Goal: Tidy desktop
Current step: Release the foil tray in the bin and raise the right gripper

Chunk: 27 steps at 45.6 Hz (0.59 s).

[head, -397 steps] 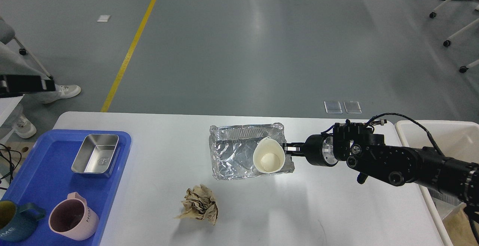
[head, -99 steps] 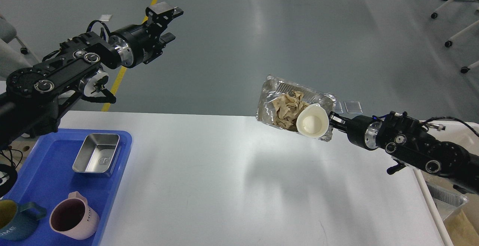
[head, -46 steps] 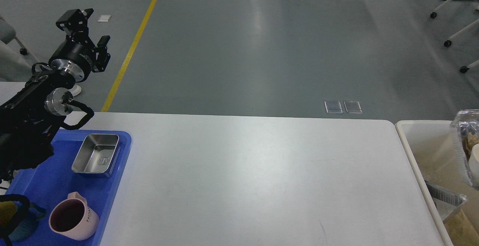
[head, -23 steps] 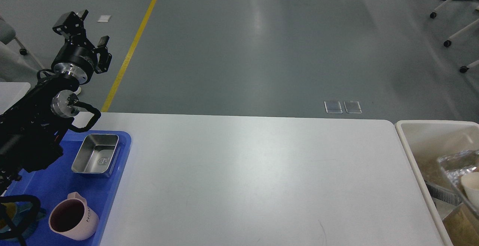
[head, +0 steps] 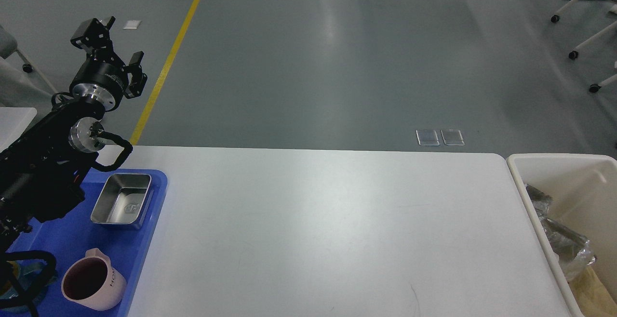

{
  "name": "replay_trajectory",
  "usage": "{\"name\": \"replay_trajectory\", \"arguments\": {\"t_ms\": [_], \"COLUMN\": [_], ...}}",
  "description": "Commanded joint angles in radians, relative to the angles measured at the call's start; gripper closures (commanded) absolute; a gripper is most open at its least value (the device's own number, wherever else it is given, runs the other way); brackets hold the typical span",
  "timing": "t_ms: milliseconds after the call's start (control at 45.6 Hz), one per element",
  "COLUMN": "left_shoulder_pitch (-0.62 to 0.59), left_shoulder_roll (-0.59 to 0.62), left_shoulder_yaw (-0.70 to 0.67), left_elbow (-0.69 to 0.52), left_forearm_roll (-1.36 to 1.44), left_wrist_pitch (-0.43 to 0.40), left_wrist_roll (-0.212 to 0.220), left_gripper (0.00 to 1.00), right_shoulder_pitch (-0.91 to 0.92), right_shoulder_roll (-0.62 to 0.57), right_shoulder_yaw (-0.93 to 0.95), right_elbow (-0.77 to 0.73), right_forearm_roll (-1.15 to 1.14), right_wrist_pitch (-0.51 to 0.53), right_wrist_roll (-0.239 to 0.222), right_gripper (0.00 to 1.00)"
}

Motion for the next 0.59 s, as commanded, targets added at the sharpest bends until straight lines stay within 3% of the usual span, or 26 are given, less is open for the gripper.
{"name": "replay_trajectory", "arguments": {"t_ms": [0,307,417,570], "left_shoulder_pitch": [-0.005,-0.024,-0.028,-0.039], "left_shoulder_roll": [0.006,0.011,0.011,0.006], "left_shoulder_yaw": [0.000,0.009,0.005,-0.001], "left_elbow": [0.000,0.000,0.000,-0.001], "left_forearm_roll": [0.002,0.005,0.007,-0.006], "left_wrist_pitch": [0.000,-0.031,-0.080,-0.077], "left_wrist_roll": [-0.009,-0.005,0.000,-0.012], "left_gripper": [0.07,0.04,0.04,0.04], "right_shoulder_pitch": [0.133,0.457,0.509,0.550], "right_shoulder_roll": [0.056,0.295,0.378,0.436], "right_shoulder_yaw": [0.037,0.054,0.055,0.072], "right_elbow": [0.007,-0.005,-0.004,0.002], "right_forearm_roll": [0.001,0.001,0.001,0.001], "right_wrist_pitch": [-0.002,-0.007,-0.002,0.003], "right_wrist_roll": [0.000,0.002,0.004,0.007], "right_gripper": [0.00,0.00,0.00,0.00]}}
